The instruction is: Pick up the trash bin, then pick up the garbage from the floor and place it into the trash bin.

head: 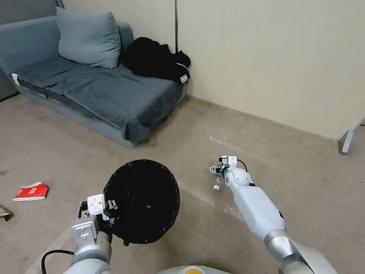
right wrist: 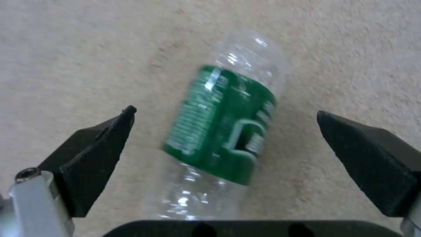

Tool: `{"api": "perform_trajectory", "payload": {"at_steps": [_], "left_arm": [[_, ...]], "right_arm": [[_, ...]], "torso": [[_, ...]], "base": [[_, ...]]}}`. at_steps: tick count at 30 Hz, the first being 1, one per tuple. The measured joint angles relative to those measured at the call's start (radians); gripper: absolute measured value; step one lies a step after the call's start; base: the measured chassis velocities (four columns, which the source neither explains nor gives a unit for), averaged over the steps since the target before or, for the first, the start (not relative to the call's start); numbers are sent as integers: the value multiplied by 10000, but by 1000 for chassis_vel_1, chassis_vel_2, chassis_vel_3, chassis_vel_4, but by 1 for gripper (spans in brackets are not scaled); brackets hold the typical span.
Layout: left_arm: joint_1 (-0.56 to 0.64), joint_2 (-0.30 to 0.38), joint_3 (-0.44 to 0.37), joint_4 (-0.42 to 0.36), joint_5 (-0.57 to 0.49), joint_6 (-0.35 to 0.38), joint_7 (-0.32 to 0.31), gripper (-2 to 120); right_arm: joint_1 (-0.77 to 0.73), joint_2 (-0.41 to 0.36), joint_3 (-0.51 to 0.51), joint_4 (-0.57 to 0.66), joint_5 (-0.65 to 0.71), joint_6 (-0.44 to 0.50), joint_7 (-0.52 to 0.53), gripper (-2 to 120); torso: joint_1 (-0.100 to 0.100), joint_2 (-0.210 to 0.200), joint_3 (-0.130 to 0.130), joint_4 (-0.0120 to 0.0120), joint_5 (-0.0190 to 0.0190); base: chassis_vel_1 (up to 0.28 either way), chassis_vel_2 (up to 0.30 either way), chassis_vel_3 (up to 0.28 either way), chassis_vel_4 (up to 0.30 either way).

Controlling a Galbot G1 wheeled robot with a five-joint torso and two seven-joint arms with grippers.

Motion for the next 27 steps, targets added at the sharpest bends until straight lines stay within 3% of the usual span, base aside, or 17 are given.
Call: {"api": "perform_trajectory", "payload": {"at_steps": [8, 13, 14, 18, 21, 27], "left_arm": [[15, -31, 103, 6, 94, -41, -7, 1], [18, -43, 121, 7, 124, -48, -8, 1], [18, -47, 120, 6, 126, -51, -8, 1], [19, -54, 131, 7, 130, -53, -8, 1], [19, -59, 155, 4, 137, -54, -8, 1], [19, -58, 160, -2, 138, -54, -8, 1]], "right_arm": [[175, 141, 447, -744, -367, 359, -162, 91], [217, 196, 534, -851, -387, 448, -180, 72], [217, 207, 534, -855, -387, 459, -180, 64], [217, 224, 534, -854, -392, 474, -180, 55], [202, 241, 539, -854, -417, 516, -166, 39], [180, 222, 570, -865, -451, 585, -157, 25]], "torso": [[0, 0, 0, 0, 0], [0, 0, 0, 0, -1], [0, 0, 0, 0, 0], [-1, 0, 0, 0, 0], [-1, 0, 0, 0, -1], [-2, 0, -1, 1, 0]], "base": [[0, 0, 0, 0], [0, 0, 0, 0], [0, 0, 0, 0], [0, 0, 0, 0], [0, 0, 0, 0], [0, 0, 0, 0]]}}
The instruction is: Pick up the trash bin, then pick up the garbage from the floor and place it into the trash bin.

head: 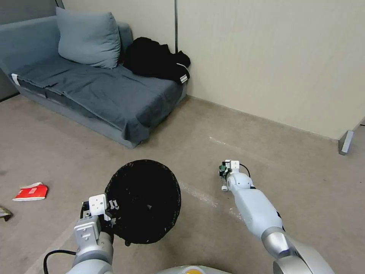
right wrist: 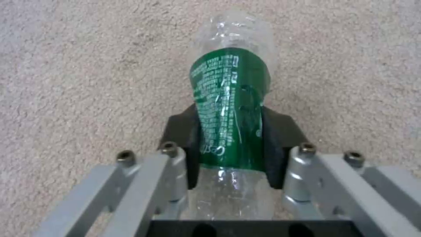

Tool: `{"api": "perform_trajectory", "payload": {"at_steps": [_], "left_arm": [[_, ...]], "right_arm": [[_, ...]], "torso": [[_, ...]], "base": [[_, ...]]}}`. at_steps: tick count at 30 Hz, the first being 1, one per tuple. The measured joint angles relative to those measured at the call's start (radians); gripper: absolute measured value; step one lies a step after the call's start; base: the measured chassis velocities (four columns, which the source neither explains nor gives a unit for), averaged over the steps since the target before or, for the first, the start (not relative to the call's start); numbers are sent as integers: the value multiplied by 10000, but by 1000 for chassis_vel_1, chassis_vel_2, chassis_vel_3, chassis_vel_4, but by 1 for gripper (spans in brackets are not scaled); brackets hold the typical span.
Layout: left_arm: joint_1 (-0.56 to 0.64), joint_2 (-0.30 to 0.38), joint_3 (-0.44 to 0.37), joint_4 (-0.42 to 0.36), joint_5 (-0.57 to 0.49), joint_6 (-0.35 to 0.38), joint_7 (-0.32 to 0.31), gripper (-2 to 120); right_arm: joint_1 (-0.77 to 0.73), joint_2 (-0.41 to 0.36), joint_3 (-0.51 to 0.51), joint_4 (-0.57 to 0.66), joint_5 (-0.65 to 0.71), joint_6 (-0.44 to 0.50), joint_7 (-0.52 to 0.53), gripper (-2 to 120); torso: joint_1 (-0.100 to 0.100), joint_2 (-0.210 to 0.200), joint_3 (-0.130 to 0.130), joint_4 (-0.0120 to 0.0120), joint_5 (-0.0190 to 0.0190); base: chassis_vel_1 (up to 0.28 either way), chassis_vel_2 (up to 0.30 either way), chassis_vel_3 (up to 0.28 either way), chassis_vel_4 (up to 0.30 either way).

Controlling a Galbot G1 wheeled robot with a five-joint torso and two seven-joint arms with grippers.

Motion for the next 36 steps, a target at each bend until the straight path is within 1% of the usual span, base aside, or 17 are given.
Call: {"api": "perform_trajectory", "payload": {"at_steps": [4, 8, 10, 13, 14, 17, 18, 19, 22, 23, 27, 28, 30, 31, 32, 35, 36], "left_arm": [[-4, -4, 12, -3, 8, 0, 0, 1], [-10, -3, 17, 0, 9, 0, 0, 1], [-21, 0, 17, 27, 8, -4, 0, 1], [-59, 5, 36, 139, 8, -21, 0, 1], [-59, 5, 36, 139, 8, -21, 0, 1], [-101, 6, 71, 199, 7, -30, 8, 1], [-101, 6, 71, 199, 7, -30, 8, 1], [-105, 7, 75, 202, 7, -31, 7, 1], [-110, 20, 117, 202, 11, -31, 16, 1], [-110, 20, 117, 202, 11, -31, 16, 1], [-99, 40, 236, 204, 64, -16, 29, 1], [-99, 40, 236, 204, 64, -16, 29, 1], [-99, 47, 310, 204, 100, 6, 35, 1], [-98, 48, 334, 204, 108, 14, 37, 1], [-98, 48, 334, 204, 108, 14, 37, 1], [-107, 51, 428, 241, 144, 27, 48, 1], [-107, 51, 428, 241, 144, 27, 48, 1]], "right_arm": [[-1, -99, -13, 58, 2, 17, 3, 17], [-50, -186, -36, 251, 32, 110, 74, 17], [-172, -276, -93, 652, 147, 137, 142, 17], [-629, -561, -410, 2277, 694, 76, 355, 17], [-629, -561, -410, 2277, 694, 76, 355, 17], [-1313, -842, -638, 4553, 1197, -44, 554, 17], [-1313, -842, -638, 4553, 1197, -44, 554, 17], [-1536, -935, -687, 5382, 1334, -9, 581, 17], [-2103, -1243, -864, 7632, 1805, 747, 344, 17], [-2103, -1243, -864, 7632, 1805, 747, 344, 17], [-2488, -1625, -1015, 10167, 2577, 2299, -1019, 17], [-2488, -1625, -1015, 10167, 2577, 2299, -1019, 17], [-2778, -1865, -1164, 11487, 3141, 2811, -1837, 17], [-2900, -1954, -1257, 11891, 3310, 2958, -2075, 17], [-2900, -1954, -1257, 11891, 3310, 2958, -2075, 17], [-3643, -2355, -1798, 13439, 3534, 3579, -2998, 17], [-3643, -2355, -1798, 13439, 3534, 3579, -2998, 17]], "torso": [[1, 0, 0, 0, 1], [1, -1, 1, -2, 2], [1, -1, 1, -2, 1], [1, 0, 1, -1, 1], [1, 0, 1, -1, 1], [1, -1, 1, 0, 1], [1, -1, 1, 0, 1], [1, 0, 0, -1, -1], [0, -1, 0, -3, 2], [0, -1, 0, -3, 2], [1, 0, 0, -1, -1], [1, 0, 0, -1, -1], [1, 0, 0, 0, 0], [0, 0, 0, 0, -1], [0, 0, 0, 0, -1], [1, 0, -1, 0, 0], [1, 0, -1, 0, 0]], "base": [[0, 0, 0, 0], [0, 0, 0, 0], [0, 0, 0, 0], [0, 0, 0, 0], [0, 0, 0, 0], [0, 0, 0, 0], [0, 0, 0, 0], [0, 0, 0, 0], [0, 0, 0, 0], [0, 0, 0, 0], [0, 0, 0, 0], [0, 0, 0, 0], [0, 0, 0, 0], [0, 0, 0, 0], [0, 0, 0, 0], [0, 0, 0, 0], [0, 0, 0, 0]]}}
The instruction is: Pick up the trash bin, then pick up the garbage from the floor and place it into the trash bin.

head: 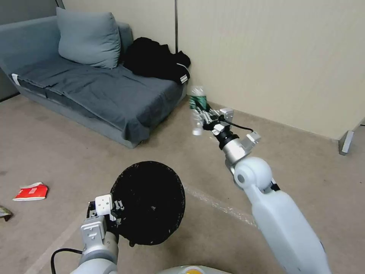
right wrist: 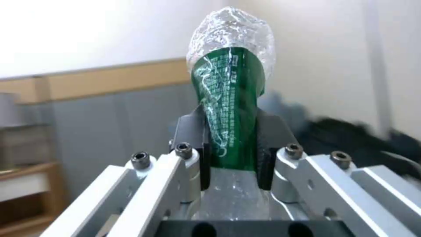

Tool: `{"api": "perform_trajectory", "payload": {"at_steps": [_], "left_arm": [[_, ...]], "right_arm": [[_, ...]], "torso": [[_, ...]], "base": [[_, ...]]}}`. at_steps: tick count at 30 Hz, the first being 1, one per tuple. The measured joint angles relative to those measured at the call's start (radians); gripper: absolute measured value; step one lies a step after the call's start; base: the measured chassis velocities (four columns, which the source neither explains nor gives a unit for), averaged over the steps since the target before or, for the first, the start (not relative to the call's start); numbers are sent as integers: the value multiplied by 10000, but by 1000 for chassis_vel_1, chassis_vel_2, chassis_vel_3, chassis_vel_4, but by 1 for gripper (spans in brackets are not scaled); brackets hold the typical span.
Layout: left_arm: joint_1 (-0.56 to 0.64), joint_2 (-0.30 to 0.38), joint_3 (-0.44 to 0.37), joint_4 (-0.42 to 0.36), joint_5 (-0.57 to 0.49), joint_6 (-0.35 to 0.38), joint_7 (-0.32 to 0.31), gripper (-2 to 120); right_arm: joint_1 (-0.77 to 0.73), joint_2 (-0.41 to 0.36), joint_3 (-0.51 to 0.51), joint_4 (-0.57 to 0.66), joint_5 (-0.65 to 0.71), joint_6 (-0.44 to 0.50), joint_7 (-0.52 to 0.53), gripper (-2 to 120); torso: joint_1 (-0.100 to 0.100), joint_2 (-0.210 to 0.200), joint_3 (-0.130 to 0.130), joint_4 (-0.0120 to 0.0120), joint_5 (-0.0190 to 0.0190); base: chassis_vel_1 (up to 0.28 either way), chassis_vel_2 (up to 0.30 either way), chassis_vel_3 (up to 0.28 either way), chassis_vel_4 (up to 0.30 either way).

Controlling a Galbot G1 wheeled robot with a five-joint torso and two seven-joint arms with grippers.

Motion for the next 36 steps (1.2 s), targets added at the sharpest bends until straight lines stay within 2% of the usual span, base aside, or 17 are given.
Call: {"api": "perform_trajectory", "payload": {"at_steps": [3, 7, 9, 18, 24, 29, 36], "left_arm": [[-5, 3, 57, 72, 24, 2, 5, 1], [-44, 8, 102, 112, 38, 3, 10, 1], [-52, 9, 141, 133, 56, 3, 13, 1], [-37, 6, 184, 145, 113, 3, 20, 1], [-33, 8, 153, 148, 109, 2, 20, 1], [-16, 1, 197, 147, 119, 1, 20, 1], [-14, -14, 202, 172, 137, -8, 20, 1]], "right_arm": [[-766, -588, -648, 703, -289, 435, -277, 17], [-1602, -1162, -1417, 879, -908, 775, -521, 17], [-1819, -1181, -1609, 772, -1072, 780, -583, 17], [-2209, -811, -2399, -150, -1604, 916, -719, 17], [-2390, -781, -2550, -550, -1759, 1073, -802, 17], [-2286, -435, -2618, -1336, -1777, 1189, -802, 17], [-2319, -339, -2828, -1631, -2108, 1194, -849, 17]], "torso": [[-1, 0, 0, -1, 0], [0, 1, 0, -3, 0], [0, 0, 0, -3, 0], [0, 1, 0, -1, 1], [0, 0, 0, 0, 0], [0, 1, 1, 0, 0], [-1, 0, 1, 0, 0]], "base": [[0, 0, 0, 0], [0, 0, 0, 0], [0, 0, 0, 0], [0, 0, 0, 0], [0, 0, 0, 0], [0, 0, 0, 0], [0, 0, 0, 0]]}}
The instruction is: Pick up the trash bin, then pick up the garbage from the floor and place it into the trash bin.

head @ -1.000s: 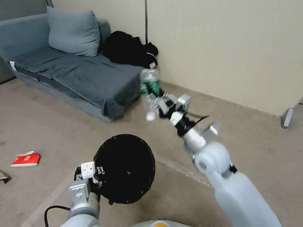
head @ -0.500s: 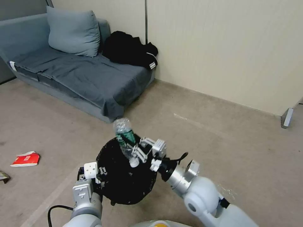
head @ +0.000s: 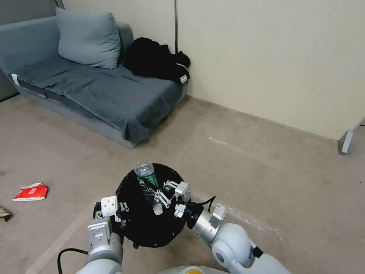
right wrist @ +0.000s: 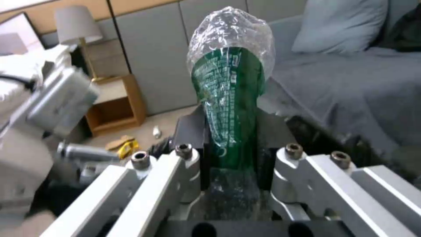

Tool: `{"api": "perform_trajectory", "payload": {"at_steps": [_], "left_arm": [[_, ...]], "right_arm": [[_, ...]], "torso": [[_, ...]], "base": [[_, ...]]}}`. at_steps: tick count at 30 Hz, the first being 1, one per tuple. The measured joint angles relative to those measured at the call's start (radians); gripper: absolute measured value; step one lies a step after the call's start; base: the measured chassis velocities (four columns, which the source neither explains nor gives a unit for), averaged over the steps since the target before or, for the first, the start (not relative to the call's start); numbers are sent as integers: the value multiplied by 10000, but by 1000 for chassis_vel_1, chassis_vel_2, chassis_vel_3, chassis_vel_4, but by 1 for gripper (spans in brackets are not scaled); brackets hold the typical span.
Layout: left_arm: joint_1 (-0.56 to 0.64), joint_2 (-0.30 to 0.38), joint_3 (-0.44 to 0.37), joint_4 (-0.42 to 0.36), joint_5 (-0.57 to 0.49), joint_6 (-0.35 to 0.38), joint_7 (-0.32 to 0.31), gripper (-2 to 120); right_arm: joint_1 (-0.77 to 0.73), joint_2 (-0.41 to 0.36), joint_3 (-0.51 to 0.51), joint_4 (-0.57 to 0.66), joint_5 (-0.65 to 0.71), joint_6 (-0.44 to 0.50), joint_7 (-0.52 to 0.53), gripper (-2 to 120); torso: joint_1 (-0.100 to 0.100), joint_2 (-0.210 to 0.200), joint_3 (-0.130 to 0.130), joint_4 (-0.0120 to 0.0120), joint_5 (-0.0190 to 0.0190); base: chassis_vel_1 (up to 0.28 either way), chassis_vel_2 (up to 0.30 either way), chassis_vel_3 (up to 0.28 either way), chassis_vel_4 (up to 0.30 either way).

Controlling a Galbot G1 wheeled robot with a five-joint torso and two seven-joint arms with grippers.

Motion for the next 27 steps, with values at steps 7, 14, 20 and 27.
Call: {"api": "perform_trajectory", "payload": {"at_steps": [7, 14, 20, 27], "left_arm": [[43, -16, -37, -2, 1, -3, -1, 1], [54, -96, -55, -12, 2, -12, -5, 1], [48, -116, -55, -11, 10, -13, -14, 1], [-19, -133, 26, 89, 70, -34, -14, 1]], "right_arm": [[-194, -354, -44, -28, -279, 56, -52, 37], [-403, -773, 159, 262, -385, 99, -196, 76], [-540, -962, 314, 545, -502, 98, -199, 96], [-743, -1205, 617, 1493, -557, 12, -200, 100]], "torso": [[0, 0, 0, -1, -1], [1, 0, 0, -1, 0], [1, 0, 0, 0, 0], [1, 0, 0, 0, 1]], "base": [[0, 0, 0, 0], [0, 0, 0, 0], [0, 0, 0, 0], [0, 0, 0, 0]]}}
